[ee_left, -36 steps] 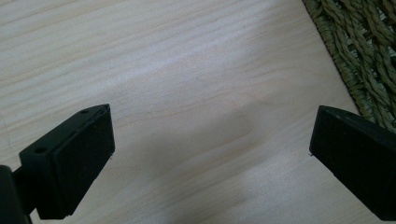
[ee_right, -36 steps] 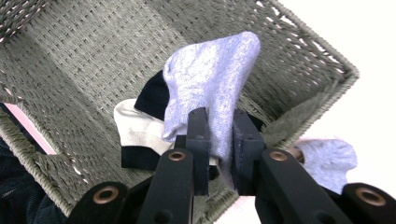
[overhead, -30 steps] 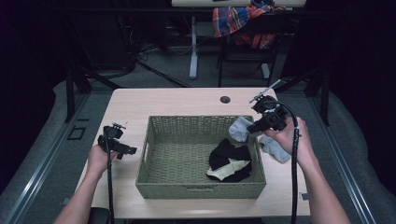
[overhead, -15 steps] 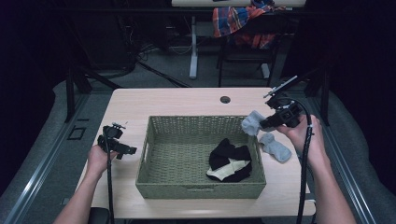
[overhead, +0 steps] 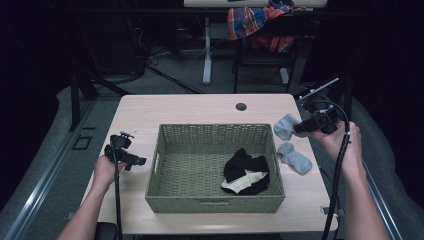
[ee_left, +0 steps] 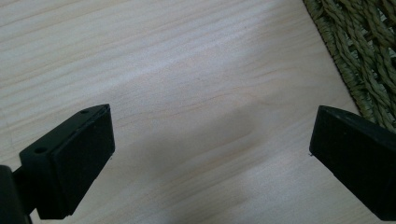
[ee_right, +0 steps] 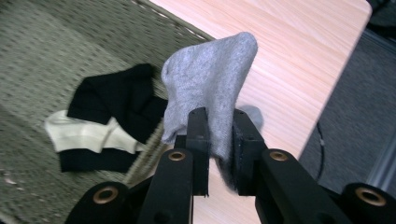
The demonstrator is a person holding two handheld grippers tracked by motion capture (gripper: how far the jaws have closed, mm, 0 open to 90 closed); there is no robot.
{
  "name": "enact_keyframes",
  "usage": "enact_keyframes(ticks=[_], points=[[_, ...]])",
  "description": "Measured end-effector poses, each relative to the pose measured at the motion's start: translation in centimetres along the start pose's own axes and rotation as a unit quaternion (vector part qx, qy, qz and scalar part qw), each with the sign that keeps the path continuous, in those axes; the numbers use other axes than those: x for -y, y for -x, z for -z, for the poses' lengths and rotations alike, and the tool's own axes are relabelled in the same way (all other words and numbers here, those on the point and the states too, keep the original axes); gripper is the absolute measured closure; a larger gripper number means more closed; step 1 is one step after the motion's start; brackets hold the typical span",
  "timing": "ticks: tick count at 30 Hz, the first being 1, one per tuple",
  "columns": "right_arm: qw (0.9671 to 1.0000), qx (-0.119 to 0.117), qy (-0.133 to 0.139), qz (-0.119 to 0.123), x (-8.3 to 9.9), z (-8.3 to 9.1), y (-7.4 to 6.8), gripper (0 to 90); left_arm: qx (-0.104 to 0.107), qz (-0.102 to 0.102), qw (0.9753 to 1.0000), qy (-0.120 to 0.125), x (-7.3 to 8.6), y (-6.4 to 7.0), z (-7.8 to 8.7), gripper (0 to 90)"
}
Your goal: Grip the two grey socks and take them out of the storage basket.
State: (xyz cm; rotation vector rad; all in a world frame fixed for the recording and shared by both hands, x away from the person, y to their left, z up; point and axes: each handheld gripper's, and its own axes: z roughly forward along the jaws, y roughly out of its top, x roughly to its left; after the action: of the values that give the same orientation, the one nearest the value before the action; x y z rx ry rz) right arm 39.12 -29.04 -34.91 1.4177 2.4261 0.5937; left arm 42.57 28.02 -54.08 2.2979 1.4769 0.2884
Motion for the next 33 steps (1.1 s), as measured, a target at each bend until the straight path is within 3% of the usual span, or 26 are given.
enact_keyframes(ticks=[14,18,22,33], points=[[0.9981,0.02,-0.039,-0.044,1.0,-2.0,2.9,80.4,-0.001,0.002,1.0,0.002,0.0,0.0,0.0,0.1],[0.9973,-0.002,-0.043,-0.06,1.5,-2.9,4.0,80.4,-0.001,0.0,1.0,0.0,0.0,0.1,0.0,0.1],[0.9956,-0.007,-0.057,-0.073,2.0,-4.0,5.0,80.4,-0.002,-0.001,1.0,0.0,0.0,0.1,0.0,0.1],[0.9909,-0.027,-0.098,-0.088,2.8,-8.6,5.7,80.4,-0.002,0.0,1.0,0.0,0.0,0.1,0.0,0.1]])
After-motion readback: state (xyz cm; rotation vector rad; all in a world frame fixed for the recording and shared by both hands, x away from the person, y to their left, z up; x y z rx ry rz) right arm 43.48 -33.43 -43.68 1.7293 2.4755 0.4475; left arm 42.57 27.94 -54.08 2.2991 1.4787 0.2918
